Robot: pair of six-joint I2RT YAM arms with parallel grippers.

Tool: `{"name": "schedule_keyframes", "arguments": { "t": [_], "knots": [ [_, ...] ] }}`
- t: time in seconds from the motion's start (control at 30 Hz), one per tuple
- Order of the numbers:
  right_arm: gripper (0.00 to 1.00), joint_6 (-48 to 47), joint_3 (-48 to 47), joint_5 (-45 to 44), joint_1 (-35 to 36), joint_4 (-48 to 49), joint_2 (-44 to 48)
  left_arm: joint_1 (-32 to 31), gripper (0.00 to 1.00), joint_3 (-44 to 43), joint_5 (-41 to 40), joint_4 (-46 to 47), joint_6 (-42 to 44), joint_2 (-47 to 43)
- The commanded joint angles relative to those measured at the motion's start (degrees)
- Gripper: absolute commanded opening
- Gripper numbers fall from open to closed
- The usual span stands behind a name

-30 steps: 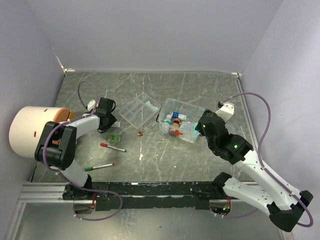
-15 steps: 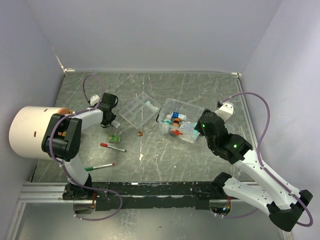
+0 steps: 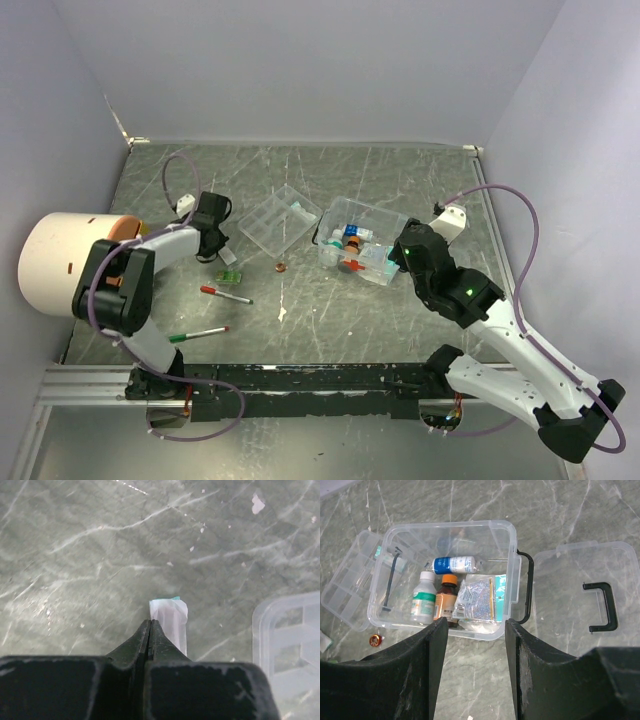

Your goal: Organize the medicine kit

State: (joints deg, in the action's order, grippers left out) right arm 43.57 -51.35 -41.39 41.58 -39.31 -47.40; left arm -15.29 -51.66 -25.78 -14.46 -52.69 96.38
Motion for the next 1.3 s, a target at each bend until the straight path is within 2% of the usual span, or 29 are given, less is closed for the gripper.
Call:
{"name": "schedule_keyframes", "arguments": {
  "t": [0.0,0.23,0.4,0.53,0.73,0.87,1.03,1.27],
  "knots": [
    [0.49,0.50,-0.80,-1.27,0.08,0.29,0.64,0.52,0.07,2.69,1.81,0.40,-1.65,-7.59],
    [0.49,2.49,0.85,-2.29,0.08,0.53,3.00,0.52,0.07,4.68,4.66,1.17,-4.19,-16.09],
    [0.49,3.16,1.70,-3.24,0.08,1.18,4.94,0.52,0.07,6.97,12.42,5.98,-7.28,-20.26],
    [0.49,3.98,1.18,-3.62,0.08,0.15,5.36,0.32,0.07,8.06,21.45,14.19,-11.25,-19.37],
    [0.49,5.30,3.78,-2.44,0.10,1.19,7.22,-1.52,0.07,4.28,26.47,19.81,-15.21,-12.68],
    [0.49,5.61,4.05,-1.61,0.10,1.12,7.55,-4.25,0.07,-1.52,25.10,21.93,-15.62,-6.62],
    [0.49,5.56,3.22,-1.52,0.13,0.09,7.15,-7.29,0.07,-10.72,22.54,19.85,-15.61,1.81],
    [0.49,5.99,4.16,-0.94,0.08,1.39,7.64,-12.68,0.07,-24.70,12.03,12.28,-10.43,11.39]
  ]
}}
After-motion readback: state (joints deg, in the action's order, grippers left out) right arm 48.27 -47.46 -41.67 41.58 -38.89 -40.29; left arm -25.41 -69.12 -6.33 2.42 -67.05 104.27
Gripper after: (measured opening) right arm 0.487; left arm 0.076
